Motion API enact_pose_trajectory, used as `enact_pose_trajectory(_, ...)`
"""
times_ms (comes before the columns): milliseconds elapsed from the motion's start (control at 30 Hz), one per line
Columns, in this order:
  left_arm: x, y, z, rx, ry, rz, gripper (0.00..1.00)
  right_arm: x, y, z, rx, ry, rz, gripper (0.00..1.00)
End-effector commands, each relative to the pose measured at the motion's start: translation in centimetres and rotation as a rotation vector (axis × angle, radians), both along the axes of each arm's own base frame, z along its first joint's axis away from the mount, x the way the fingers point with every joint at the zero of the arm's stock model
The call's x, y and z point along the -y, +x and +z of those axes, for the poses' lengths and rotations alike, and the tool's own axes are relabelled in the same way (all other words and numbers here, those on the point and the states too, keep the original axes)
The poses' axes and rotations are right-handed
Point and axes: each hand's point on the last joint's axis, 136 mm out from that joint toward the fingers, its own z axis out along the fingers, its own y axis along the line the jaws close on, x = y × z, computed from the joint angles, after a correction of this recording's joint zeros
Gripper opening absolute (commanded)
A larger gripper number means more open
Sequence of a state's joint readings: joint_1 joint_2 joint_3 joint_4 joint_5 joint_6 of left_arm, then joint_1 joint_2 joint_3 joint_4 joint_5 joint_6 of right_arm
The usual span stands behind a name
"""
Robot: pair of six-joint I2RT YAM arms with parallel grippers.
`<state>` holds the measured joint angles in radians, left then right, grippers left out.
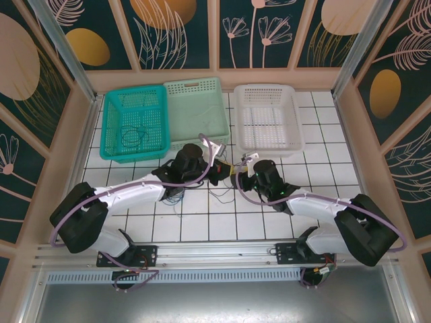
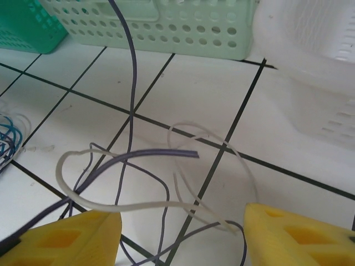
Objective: Untangle the cables
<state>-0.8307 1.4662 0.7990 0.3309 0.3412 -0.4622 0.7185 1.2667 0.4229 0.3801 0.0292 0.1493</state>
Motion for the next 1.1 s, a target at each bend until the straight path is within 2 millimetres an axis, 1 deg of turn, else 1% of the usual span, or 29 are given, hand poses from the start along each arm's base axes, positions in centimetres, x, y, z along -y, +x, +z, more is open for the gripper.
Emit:
enact_pose_trajectory(0,0.7,-0.3,1.3,-0.009,-0.031,-0.030,0.00,-0.2,1.0,1.4,0.091,-0.012,-0.007,0.59)
enact_pose_trajectory(67,0.8,-0.4,1.6,-0.015,-0.047,-0.034,0.00,-0.2,1.0,1.4,0.099,-0.021,-0.003,0.53)
enact_pose_trajectory(100,0.9,-0.4,2.0,-0.016,-0.059,-0.038,0.00,-0.2,1.0,1.4,0.102,-0.022,0.005,0.47)
enact_pose_trajectory(167,1.1,-0.6,2.7,-0.015,-0.080,-0.051,0.00,-0.2,0.9,1.6,0.109,-0.021,0.009,0.34)
enact_pose_trajectory(233,1.1,-0.8,3.3,-0.015,-0.092,-0.057,0.00,0.1,0.8,1.8,0.125,-0.022,-0.002,0.18)
enact_pose_trajectory(333,0.8,-0.8,3.6,-0.021,-0.087,-0.050,0.00,1.1,0.8,1.6,0.128,-0.032,-0.031,0.08)
enact_pose_trajectory(433,0.3,-0.6,3.8,-0.017,-0.070,-0.023,0.00,1.9,0.6,1.4,0.113,-0.028,-0.059,0.03)
enact_pose_trajectory(533,-0.7,-0.1,4.3,0.001,-0.057,0.020,0.00,2.9,0.4,0.9,0.084,-0.028,-0.097,0.02)
enact_pose_trajectory(667,-2.5,0.6,5.9,0.054,-0.038,0.076,0.00,3.4,-0.1,0.7,0.058,-0.016,-0.109,0.00)
enact_pose_trajectory(733,-3.4,0.7,7.2,0.086,-0.039,0.098,0.00,3.8,-0.1,0.5,0.043,-0.017,-0.128,0.00)
enact_pose_trajectory(833,-4.8,0.6,9.6,0.134,-0.075,0.124,0.00,4.5,0.0,-0.2,0.006,-0.019,-0.163,0.00)
enact_pose_trajectory(933,-6.1,0.6,11.9,0.179,-0.125,0.163,0.00,4.2,-0.2,-0.6,-0.022,-0.011,-0.148,0.00)
enact_pose_trajectory(1067,-7.0,0.2,14.9,0.236,-0.220,0.183,0.00,4.1,-0.1,-1.7,-0.059,-0.030,-0.154,0.00)
